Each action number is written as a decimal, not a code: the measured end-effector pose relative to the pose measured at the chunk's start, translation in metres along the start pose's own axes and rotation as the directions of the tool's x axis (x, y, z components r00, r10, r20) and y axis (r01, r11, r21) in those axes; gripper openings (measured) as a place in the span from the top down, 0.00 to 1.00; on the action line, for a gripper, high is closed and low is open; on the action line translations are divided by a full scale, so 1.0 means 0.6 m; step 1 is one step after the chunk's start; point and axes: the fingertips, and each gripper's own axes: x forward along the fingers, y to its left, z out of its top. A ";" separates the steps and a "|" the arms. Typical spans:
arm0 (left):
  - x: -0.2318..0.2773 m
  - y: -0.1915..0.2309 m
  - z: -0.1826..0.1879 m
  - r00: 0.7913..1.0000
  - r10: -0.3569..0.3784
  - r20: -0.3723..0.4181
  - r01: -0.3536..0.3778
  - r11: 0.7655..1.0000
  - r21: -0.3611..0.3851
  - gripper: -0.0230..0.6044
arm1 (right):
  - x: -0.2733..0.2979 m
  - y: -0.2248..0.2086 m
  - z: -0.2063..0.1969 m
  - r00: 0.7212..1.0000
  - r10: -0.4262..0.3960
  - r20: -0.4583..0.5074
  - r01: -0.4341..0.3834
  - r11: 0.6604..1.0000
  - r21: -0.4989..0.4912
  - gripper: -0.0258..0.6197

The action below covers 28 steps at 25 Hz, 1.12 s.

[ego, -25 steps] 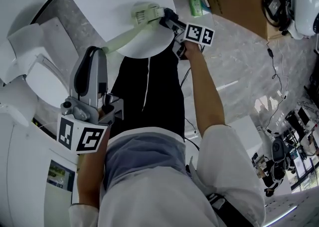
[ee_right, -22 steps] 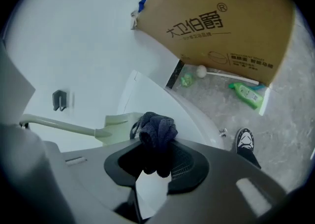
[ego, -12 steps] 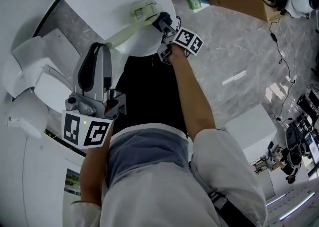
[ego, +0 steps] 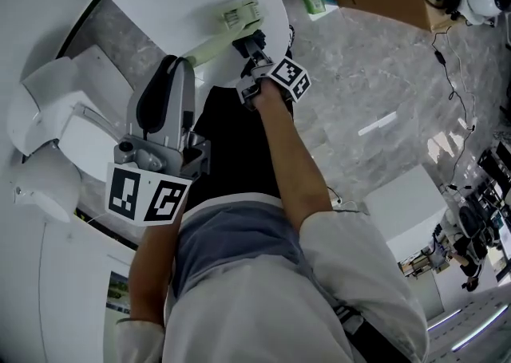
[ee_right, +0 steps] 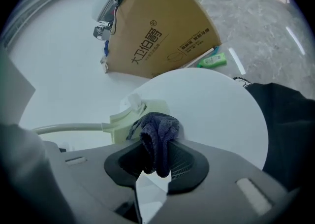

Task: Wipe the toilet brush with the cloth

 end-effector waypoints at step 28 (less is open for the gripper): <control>-0.007 0.004 0.004 0.999 -0.038 -0.001 0.038 0.998 -0.046 0.96 | -0.082 0.106 -0.042 0.984 0.083 -0.157 -0.101 0.989 -0.109 0.81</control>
